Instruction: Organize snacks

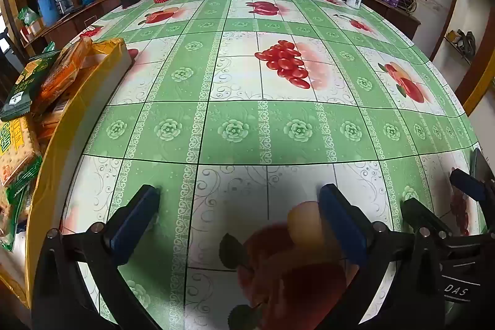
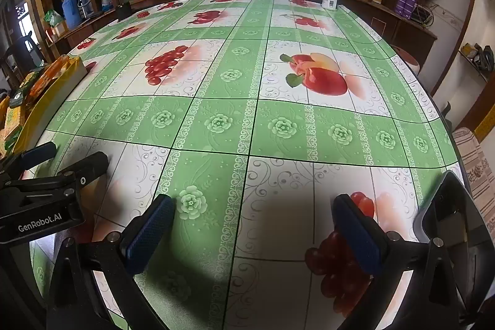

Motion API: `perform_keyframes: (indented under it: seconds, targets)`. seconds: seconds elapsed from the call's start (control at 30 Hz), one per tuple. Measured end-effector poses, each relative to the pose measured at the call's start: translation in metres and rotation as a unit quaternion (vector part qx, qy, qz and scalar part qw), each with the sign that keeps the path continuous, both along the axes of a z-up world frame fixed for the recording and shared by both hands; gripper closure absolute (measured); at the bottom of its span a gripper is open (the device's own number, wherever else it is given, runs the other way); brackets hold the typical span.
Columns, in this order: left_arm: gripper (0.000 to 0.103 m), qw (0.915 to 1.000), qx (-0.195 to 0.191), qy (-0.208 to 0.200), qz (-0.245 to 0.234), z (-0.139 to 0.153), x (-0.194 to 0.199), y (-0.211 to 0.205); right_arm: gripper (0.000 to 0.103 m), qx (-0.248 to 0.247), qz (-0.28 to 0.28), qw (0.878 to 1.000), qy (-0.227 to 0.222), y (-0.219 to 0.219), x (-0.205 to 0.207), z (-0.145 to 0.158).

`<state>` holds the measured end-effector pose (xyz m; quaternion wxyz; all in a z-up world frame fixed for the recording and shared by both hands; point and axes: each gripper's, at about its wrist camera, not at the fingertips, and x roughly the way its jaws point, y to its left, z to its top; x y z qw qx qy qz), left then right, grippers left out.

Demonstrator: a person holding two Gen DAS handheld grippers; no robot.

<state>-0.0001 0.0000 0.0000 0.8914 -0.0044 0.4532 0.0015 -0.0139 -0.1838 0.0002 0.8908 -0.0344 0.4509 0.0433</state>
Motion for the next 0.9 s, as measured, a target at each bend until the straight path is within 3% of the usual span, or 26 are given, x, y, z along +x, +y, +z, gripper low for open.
perform_keyframes:
  seconds: [0.9]
  targets:
    - [0.000, 1.0000, 0.001, 0.001, 0.000, 0.0000, 0.0001, -0.0001, 0.000, 0.004, 0.000, 1.000, 0.000, -0.0003, -0.0001, -0.0001]
